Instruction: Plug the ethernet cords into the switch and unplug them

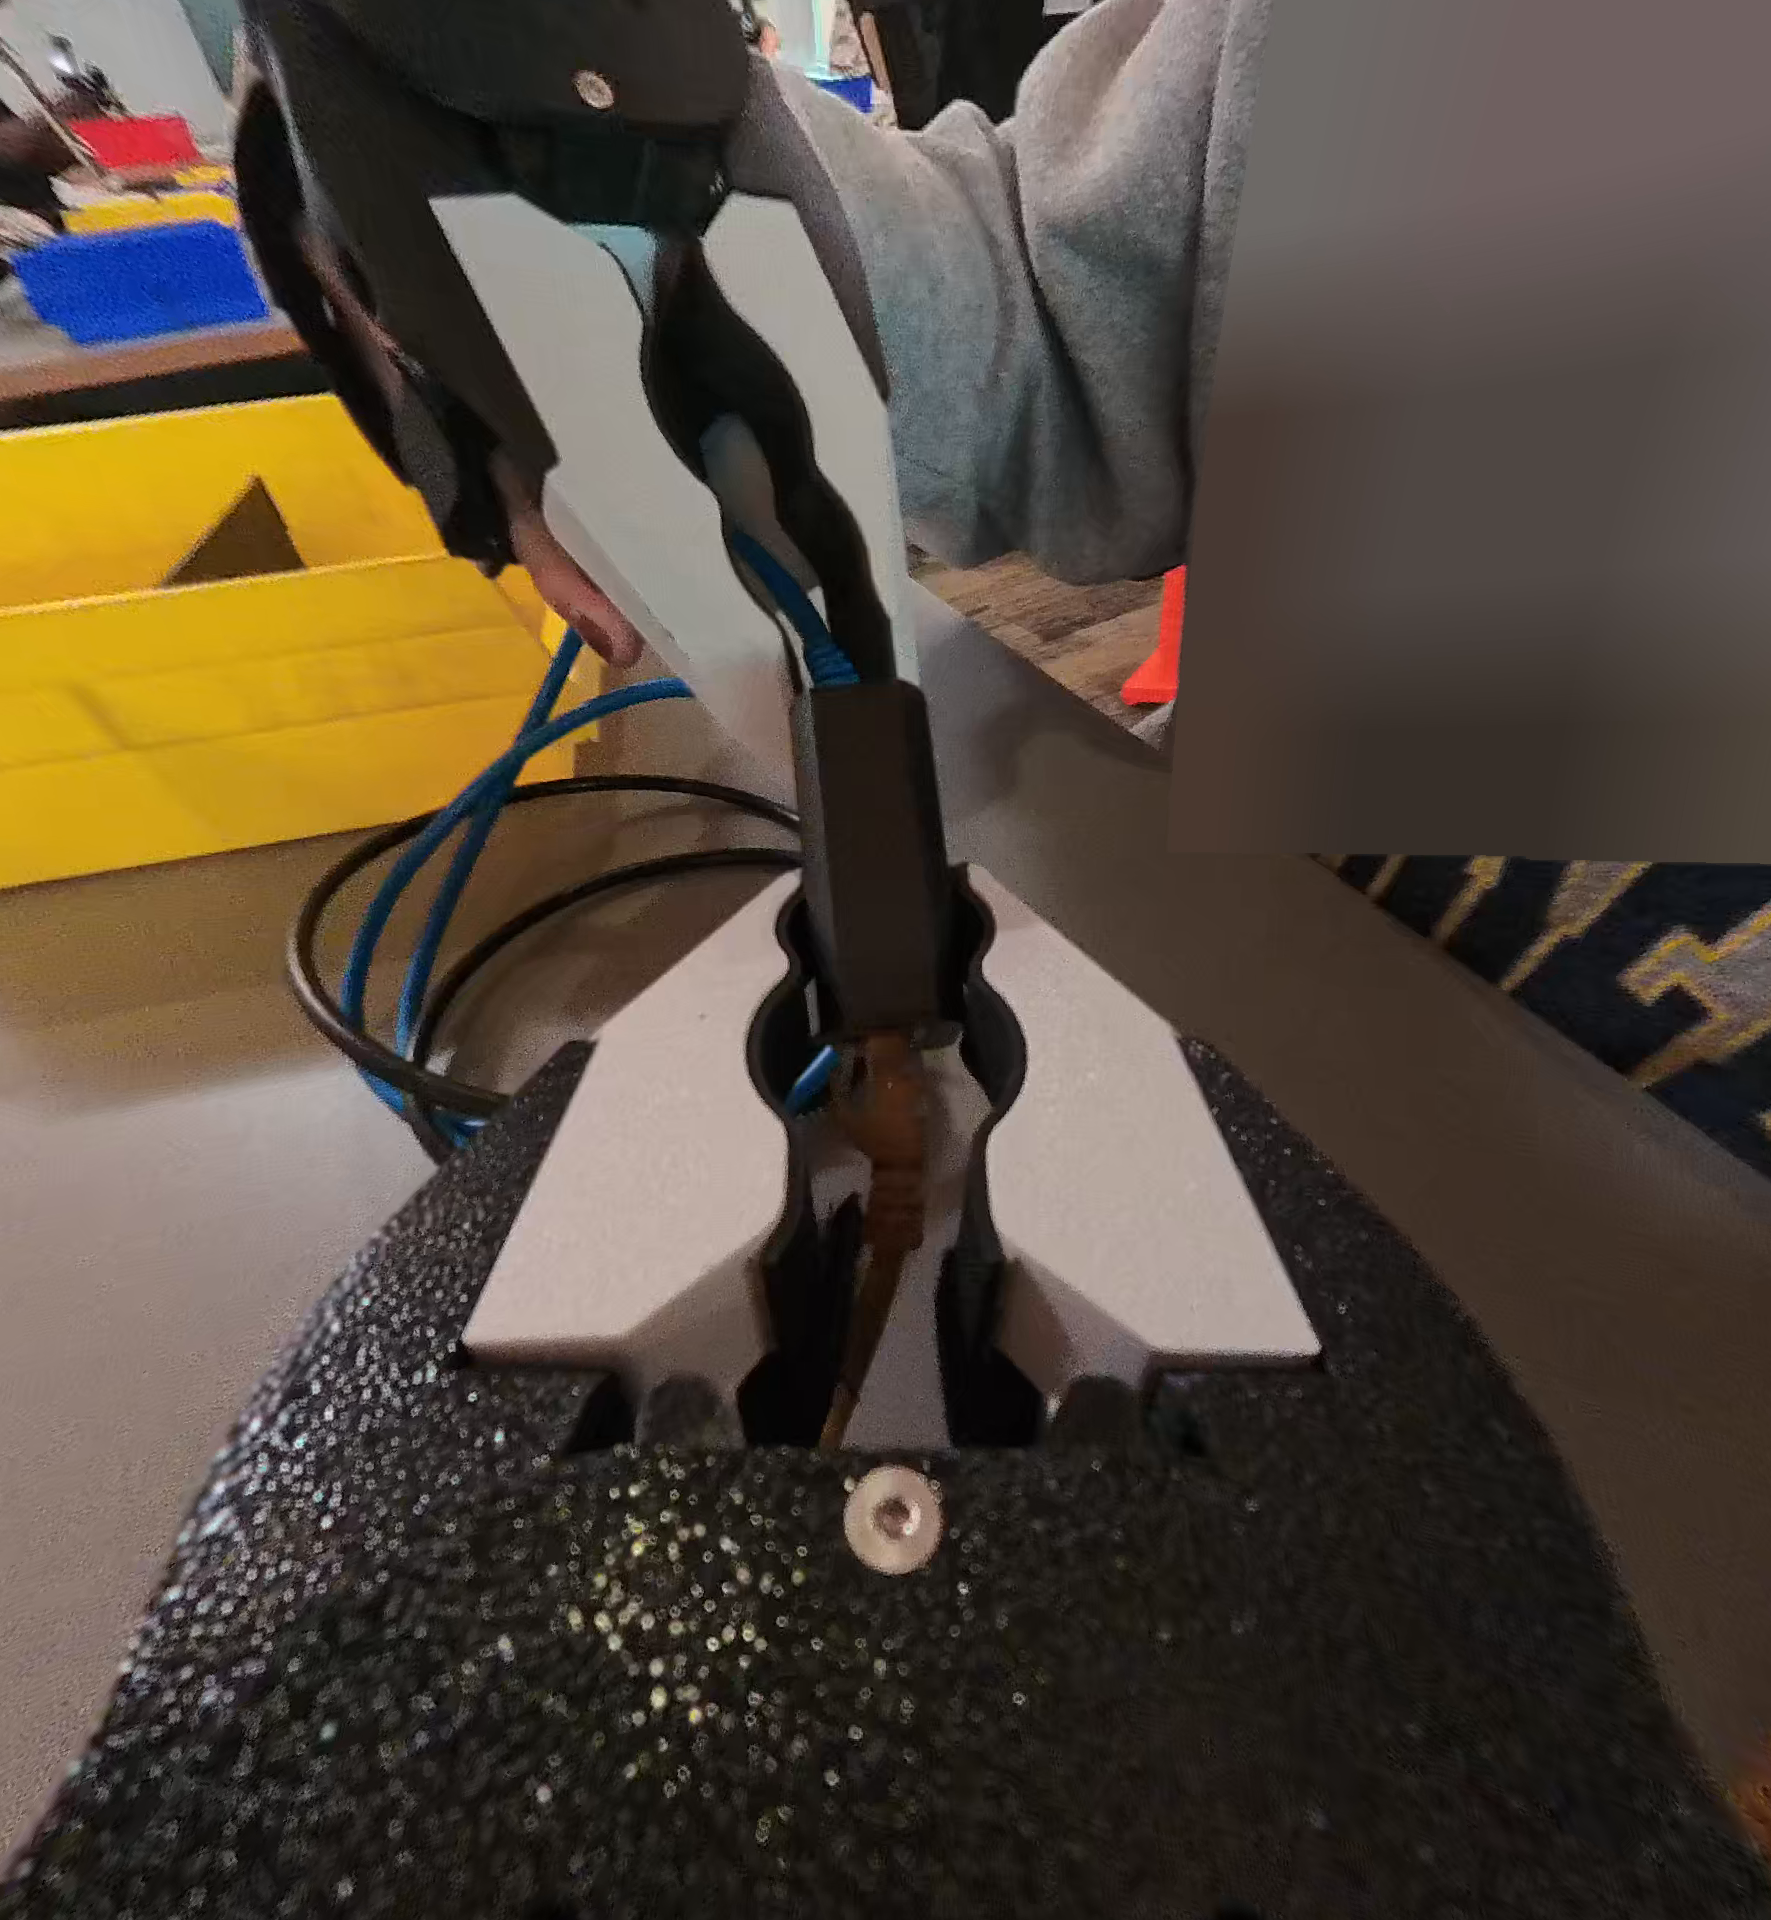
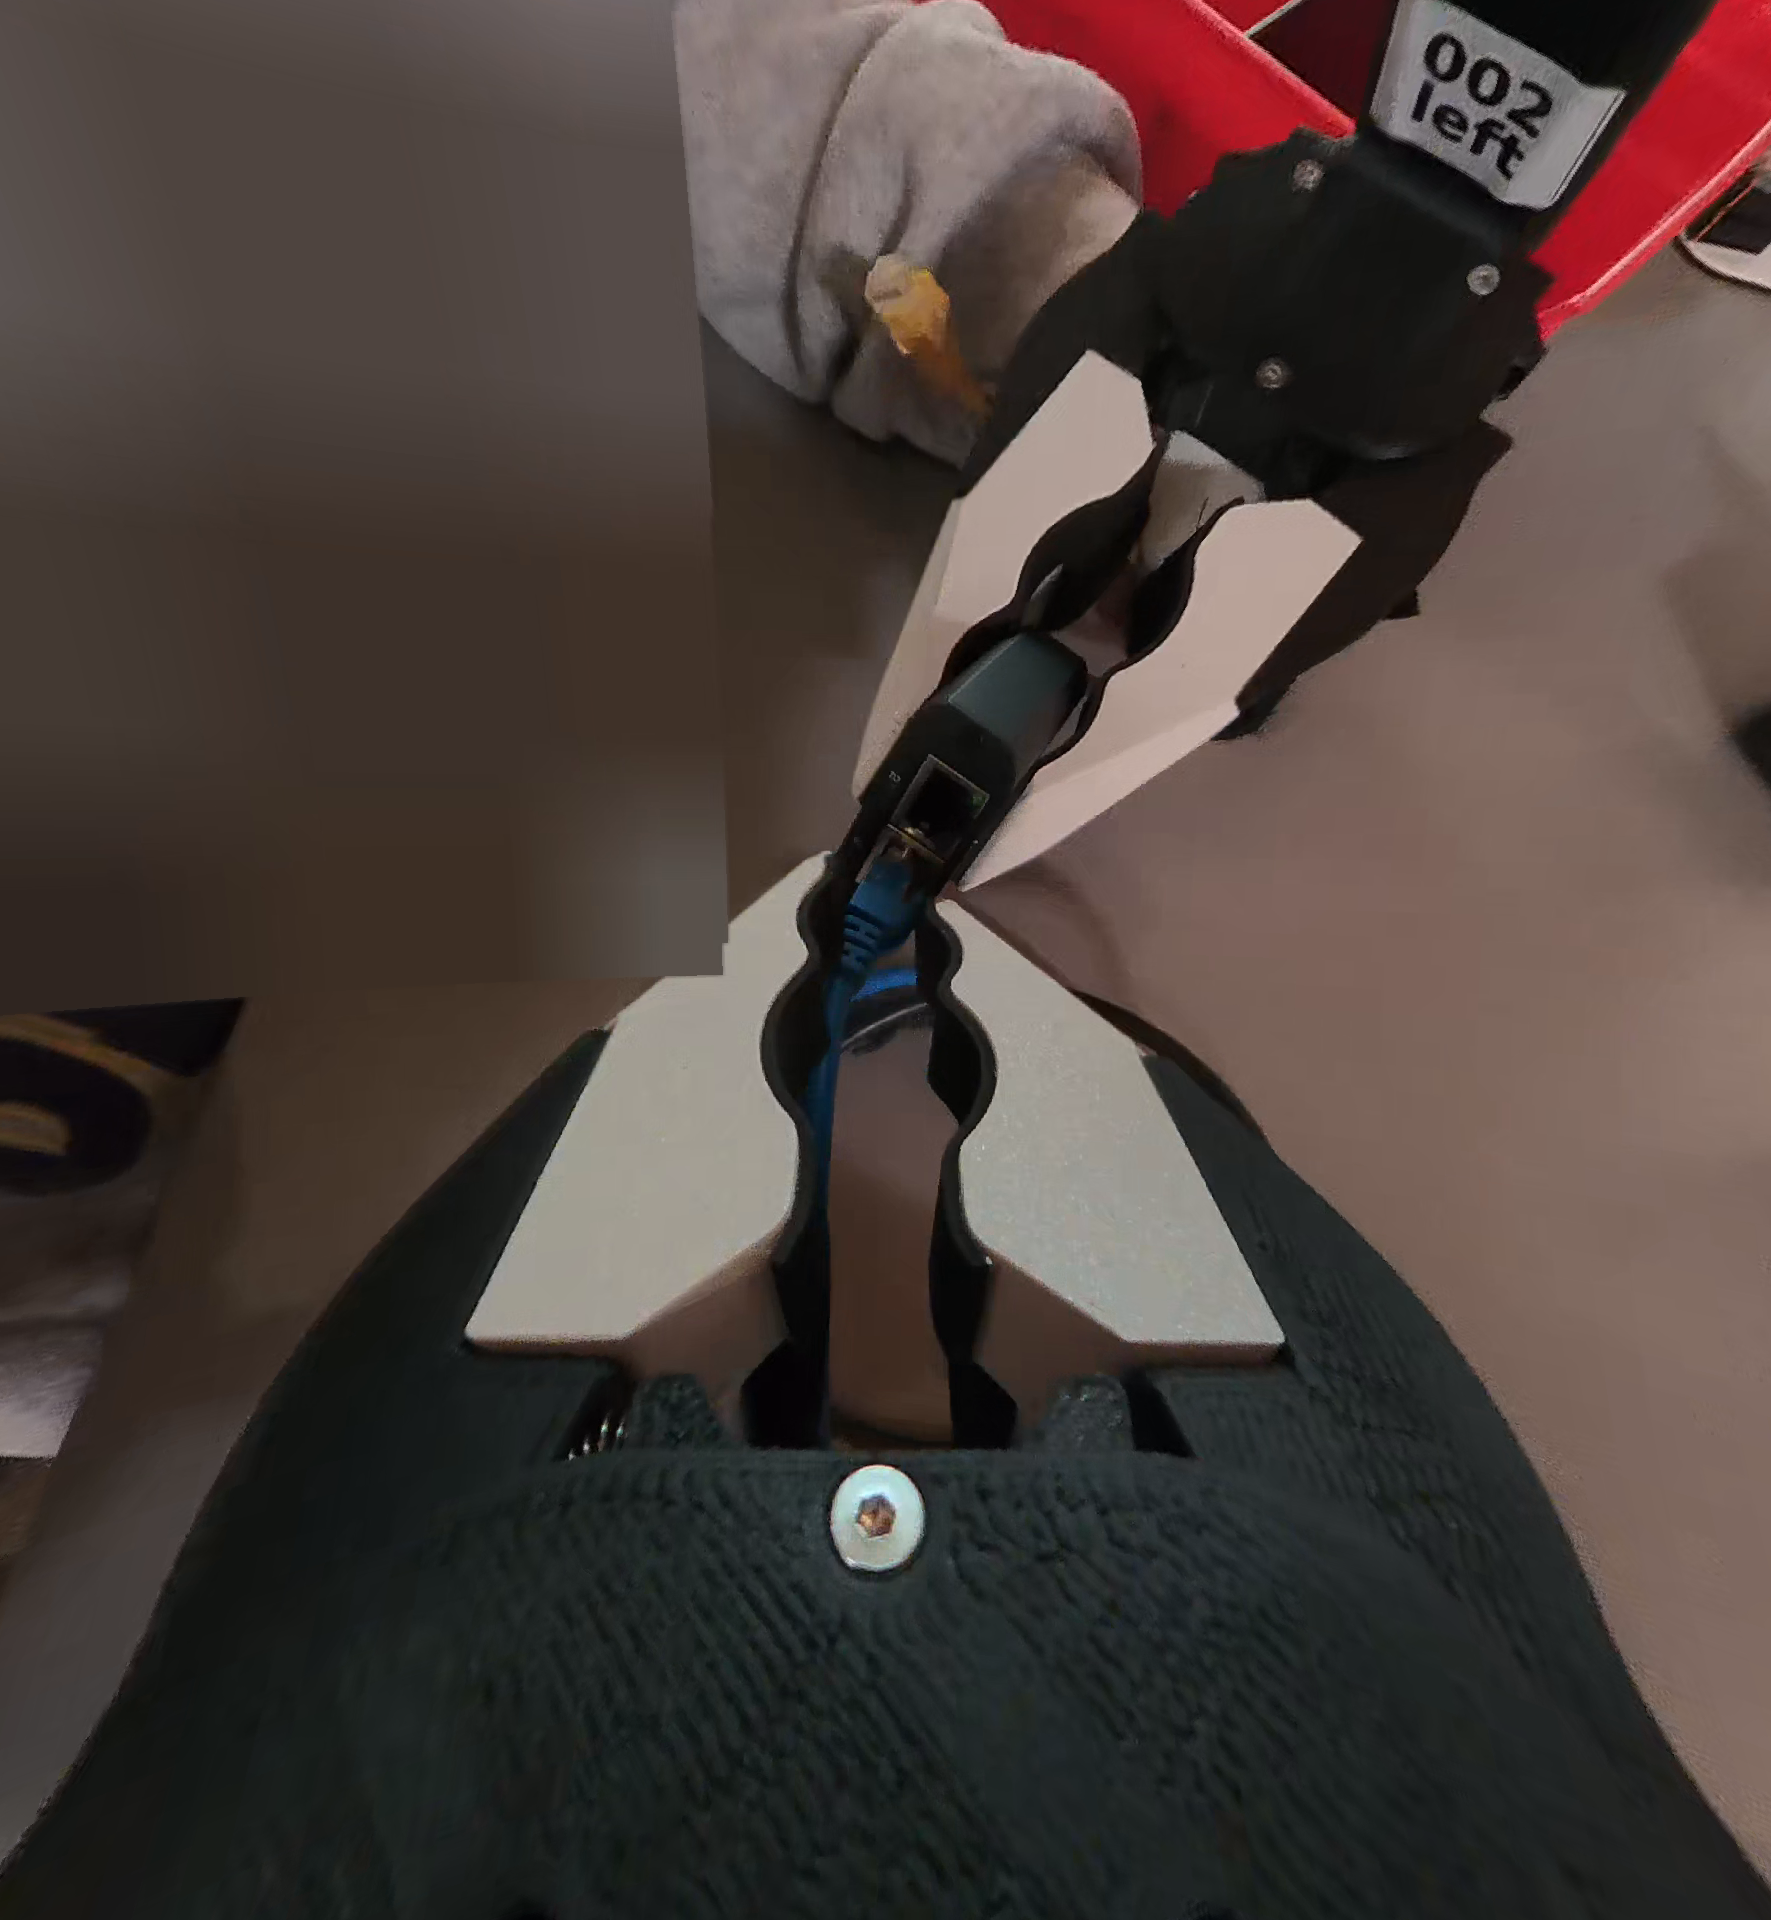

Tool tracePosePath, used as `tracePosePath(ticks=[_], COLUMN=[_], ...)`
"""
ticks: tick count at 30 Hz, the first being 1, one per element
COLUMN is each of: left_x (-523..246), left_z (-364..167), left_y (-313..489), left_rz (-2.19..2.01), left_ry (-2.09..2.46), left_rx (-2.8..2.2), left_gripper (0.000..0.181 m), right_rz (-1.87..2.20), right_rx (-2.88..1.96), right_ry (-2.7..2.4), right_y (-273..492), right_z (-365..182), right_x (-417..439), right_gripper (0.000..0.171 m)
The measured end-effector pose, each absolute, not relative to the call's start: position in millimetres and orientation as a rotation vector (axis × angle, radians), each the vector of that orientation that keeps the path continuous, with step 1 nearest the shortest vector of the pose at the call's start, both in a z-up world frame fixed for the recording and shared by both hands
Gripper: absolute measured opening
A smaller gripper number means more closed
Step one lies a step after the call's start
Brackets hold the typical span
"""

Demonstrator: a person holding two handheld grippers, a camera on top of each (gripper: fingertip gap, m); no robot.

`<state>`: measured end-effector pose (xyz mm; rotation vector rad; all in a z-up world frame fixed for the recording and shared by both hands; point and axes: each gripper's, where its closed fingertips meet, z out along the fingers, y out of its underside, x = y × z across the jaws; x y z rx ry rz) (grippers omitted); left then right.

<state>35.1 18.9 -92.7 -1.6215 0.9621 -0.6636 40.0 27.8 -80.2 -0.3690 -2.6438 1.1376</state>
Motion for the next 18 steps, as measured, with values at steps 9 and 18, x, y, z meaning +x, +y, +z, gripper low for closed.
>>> tracePosePath(ticks=[9, 18], left_x=[40.6, 23.9], left_z=[-94.2, -116.2], left_y=[13.9, -7.1], left_rz=[-0.72, -0.779], left_ry=[0.98, 1.031], left_rx=[-1.654, -1.763], left_gripper=[0.023, 0.021], right_rz=[1.168, 1.494], right_rx=[-0.344, -0.368], right_ry=[-2.633, -2.71], right_y=[23.5, 35.3], right_z=[-81.1, -50.8], right_x=[46.1, 86.2], right_gripper=[0.013, 0.011])
